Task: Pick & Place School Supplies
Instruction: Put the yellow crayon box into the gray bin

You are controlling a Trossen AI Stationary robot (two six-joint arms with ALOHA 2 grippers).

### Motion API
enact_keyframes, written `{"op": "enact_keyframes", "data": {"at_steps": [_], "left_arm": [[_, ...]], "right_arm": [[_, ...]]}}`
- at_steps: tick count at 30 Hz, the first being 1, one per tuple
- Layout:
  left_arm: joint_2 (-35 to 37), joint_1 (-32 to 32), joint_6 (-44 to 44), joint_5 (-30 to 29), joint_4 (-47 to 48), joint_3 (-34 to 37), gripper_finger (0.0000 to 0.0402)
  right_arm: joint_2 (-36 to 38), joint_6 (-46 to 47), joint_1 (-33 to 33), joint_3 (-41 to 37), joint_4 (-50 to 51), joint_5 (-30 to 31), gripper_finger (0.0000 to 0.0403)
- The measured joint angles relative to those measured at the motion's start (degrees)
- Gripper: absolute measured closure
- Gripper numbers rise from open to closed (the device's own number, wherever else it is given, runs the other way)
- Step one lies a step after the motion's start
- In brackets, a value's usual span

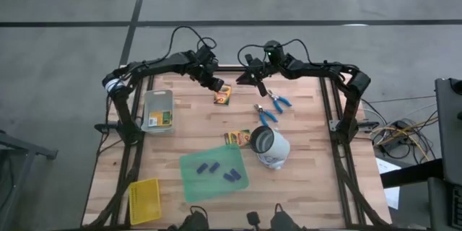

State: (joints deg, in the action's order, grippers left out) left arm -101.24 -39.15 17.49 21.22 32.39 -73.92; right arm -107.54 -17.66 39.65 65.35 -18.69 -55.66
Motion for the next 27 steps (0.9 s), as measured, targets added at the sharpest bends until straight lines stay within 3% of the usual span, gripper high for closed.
{"op": "enact_keyframes", "data": {"at_steps": [4,9,11,18,24,27], "left_arm": [[4.5,-0.9,-1.4,0.7,-5.4,3.0,0.0298],[10.7,-2.7,-0.8,3.7,-15.5,10.6,0.0298],[12.5,-3.4,1.1,6.2,-20.4,14.4,0.0298],[14.3,-4.8,11.4,10.9,-36.0,25.7,0.0298],[14.1,-4.7,15.6,11.0,-38.4,29.3,0.0298],[14.1,-4.7,16.9,10.1,-38.4,29.7,0.0298]], "right_arm": [[-0.4,1.0,-0.6,0.0,-0.2,0.7,0.0346],[-0.7,0.9,-1.9,0.0,-0.4,7.6,0.0346],[-1.0,1.1,-2.6,0.0,-0.9,10.6,0.0346],[-5.4,9.8,-3.8,0.9,-6.0,11.1,0.0346],[-9.3,16.0,-3.8,6.0,-3.6,10.7,0.0346],[-9.5,13.0,-3.8,10.2,4.6,12.0,0.0346]]}}
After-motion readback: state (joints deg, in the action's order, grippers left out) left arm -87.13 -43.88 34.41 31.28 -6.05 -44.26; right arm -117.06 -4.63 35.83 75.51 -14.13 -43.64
